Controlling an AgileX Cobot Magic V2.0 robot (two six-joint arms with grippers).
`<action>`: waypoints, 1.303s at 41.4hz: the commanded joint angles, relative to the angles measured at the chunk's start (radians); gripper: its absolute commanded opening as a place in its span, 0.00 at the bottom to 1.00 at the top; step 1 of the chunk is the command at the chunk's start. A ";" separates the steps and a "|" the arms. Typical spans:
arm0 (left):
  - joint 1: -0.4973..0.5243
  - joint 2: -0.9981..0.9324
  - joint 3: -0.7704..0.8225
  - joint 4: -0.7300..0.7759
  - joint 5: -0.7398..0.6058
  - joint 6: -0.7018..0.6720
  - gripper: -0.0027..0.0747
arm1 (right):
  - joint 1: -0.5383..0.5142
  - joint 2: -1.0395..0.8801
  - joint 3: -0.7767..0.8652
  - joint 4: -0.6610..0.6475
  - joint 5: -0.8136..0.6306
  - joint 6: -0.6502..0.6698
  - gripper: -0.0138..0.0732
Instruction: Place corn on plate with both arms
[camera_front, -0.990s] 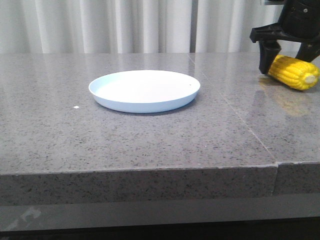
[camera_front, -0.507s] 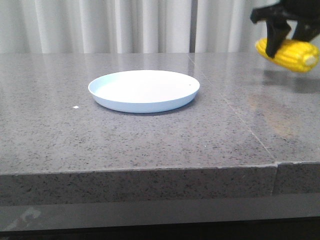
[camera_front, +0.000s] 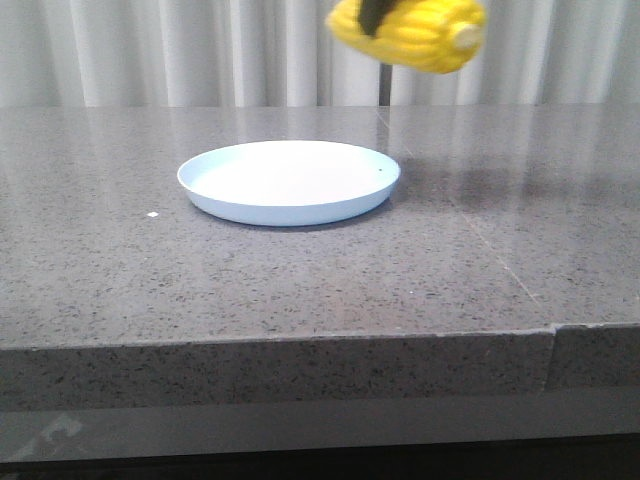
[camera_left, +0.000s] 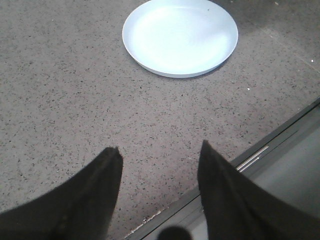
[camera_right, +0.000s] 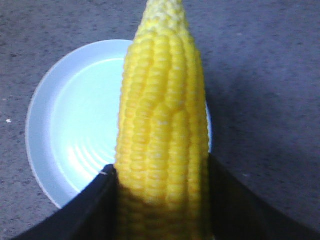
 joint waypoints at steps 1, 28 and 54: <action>-0.005 0.000 -0.025 -0.007 -0.068 -0.012 0.48 | 0.028 -0.016 -0.032 0.053 -0.081 0.022 0.46; -0.005 0.000 -0.025 -0.007 -0.068 -0.012 0.48 | 0.061 0.161 -0.032 0.191 -0.219 0.049 0.89; -0.005 0.000 -0.025 -0.007 -0.068 -0.012 0.48 | 0.061 -0.272 0.075 -0.099 -0.118 -0.052 0.91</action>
